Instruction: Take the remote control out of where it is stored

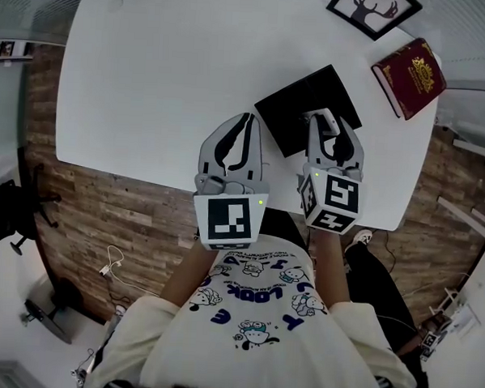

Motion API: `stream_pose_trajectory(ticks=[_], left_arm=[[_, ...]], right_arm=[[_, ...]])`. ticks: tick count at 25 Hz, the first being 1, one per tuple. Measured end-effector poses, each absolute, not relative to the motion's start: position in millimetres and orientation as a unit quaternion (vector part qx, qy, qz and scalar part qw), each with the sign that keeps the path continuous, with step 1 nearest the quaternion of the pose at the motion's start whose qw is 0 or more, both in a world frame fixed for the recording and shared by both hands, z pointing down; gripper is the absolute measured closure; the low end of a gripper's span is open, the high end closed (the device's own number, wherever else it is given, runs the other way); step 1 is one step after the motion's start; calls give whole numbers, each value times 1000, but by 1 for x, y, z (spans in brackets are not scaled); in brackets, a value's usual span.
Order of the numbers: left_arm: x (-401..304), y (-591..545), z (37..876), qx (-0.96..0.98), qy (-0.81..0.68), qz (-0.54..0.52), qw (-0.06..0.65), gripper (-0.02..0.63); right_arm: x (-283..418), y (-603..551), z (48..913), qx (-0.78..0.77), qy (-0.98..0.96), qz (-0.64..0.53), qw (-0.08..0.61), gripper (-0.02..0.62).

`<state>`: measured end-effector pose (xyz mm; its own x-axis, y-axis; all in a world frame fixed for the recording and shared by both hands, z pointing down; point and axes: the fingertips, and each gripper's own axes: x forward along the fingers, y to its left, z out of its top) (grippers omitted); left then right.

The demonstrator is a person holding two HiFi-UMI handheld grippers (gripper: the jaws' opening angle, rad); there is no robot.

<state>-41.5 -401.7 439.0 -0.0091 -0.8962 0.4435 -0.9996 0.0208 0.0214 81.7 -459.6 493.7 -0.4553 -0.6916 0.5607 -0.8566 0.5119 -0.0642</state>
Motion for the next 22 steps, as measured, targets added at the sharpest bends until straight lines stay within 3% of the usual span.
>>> stream_pose_trajectory(ticks=[7,11,22], left_arm=[[-44,-401,439,680,-696,150,173,580],[-43,-402,442,679,-696,152,178,580],[-39,-399,440,678,-696,153,178,580]], right_arm=[[75,-452,490,458,-841,160,239,431],[74,-450,492,447,-848,151,242,474],[74,-449,495,428,-855,148,252,505]])
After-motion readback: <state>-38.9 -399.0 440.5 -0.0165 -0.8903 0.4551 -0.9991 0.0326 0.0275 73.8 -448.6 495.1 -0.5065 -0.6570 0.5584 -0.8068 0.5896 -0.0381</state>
